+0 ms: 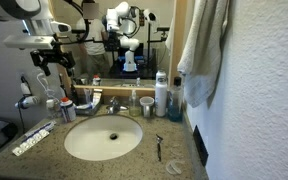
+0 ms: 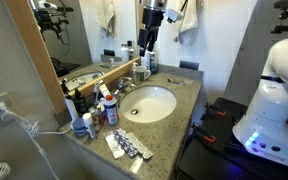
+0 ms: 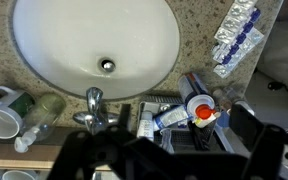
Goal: Press the bottle pump to release some liquid object from the bottle
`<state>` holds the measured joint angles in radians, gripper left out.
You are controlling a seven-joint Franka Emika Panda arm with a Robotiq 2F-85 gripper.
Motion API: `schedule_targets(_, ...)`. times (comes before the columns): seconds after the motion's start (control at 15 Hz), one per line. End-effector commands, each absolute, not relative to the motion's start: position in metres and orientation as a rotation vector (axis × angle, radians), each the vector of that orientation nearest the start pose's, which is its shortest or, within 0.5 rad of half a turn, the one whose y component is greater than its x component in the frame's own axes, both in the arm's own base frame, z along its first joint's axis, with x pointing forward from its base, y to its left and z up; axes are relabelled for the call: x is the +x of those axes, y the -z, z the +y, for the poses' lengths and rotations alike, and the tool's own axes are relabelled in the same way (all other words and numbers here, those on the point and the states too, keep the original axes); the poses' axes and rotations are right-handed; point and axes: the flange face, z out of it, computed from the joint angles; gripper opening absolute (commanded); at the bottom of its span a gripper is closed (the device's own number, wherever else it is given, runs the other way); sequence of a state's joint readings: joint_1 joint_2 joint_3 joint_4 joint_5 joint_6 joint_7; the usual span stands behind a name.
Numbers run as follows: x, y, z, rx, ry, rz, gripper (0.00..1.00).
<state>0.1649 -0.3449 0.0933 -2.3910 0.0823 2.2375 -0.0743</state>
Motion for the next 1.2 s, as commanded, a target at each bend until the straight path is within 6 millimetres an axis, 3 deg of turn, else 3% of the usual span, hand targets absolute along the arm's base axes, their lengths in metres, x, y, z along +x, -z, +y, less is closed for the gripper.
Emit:
schedule_targets(0.0, 0.456, -0.470, 0.105, -3.074, 0.243, -0.441, 1.00)
schedule_targets(0.33, 0.485, -0.492, 0.069, -3.148, 0.170, -0.465, 1.00)
schedule_targets(0.8, 0.539, -0.527, 0.010, -3.109, 0.075, -0.676, 1.00)
schedule_targets(1.13, 0.575, -0.526, -0.018, -3.021, 0.104, -0.872, 1.00)
